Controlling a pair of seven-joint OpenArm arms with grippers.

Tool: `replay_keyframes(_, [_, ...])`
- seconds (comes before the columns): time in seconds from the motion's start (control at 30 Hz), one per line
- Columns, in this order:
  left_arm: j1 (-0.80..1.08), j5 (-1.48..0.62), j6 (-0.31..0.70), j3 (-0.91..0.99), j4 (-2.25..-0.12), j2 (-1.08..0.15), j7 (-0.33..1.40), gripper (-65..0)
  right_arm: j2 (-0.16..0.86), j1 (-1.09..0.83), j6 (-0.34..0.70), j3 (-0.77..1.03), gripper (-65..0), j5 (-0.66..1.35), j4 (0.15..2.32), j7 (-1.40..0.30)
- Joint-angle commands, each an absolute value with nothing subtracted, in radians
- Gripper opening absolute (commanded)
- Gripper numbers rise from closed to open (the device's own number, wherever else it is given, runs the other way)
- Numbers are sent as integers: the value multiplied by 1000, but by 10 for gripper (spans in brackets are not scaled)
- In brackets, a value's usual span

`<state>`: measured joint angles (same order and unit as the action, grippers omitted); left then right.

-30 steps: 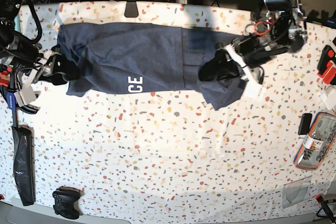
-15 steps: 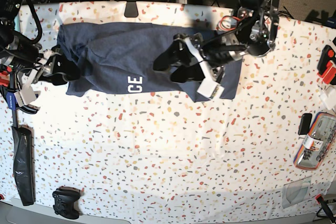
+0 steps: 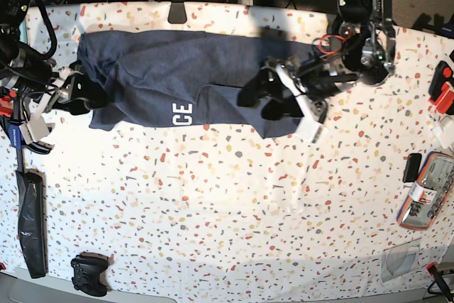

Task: Fold the T-shirt properly
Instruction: 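Fold the hem end inward with the left gripper toward the shirt's middle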

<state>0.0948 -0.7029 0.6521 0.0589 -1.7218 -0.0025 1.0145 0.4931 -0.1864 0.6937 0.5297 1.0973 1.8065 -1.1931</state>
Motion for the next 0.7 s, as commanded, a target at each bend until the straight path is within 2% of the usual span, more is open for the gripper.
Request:
replay_keyframes(0.0, [83, -728, 659, 83, -1741, -1, 1003, -277, 513, -178, 698, 538, -345, 1118, 1822, -1169])
replay_keyframes(0.2, [111, -689, 661, 142, -1741, -1, 1069, -277, 513, -178, 698, 538, -345, 1118, 1822, -1167])
replay_keyframes(0.33, [160, -682, 685, 95, -1741, 0, 960, -277, 512, -178, 698, 538, -345, 1118, 1822, -1167])
replay_keyframes(0.43, [171, -570, 681, 9, -1740, 0, 871, -277, 513, -178, 698, 538, -345, 1118, 1822, -1168])
replay_keyframes(0.57, [157, -460, 593, -103, -1740, 0, 740, -277, 513, -178, 698, 538, -345, 1118, 1822, -1169])
replay_keyframes(0.67, [127, -452, 563, -183, -1740, 0, 708, -277, 513, -178, 698, 538, -345, 1118, 1822, -1172])
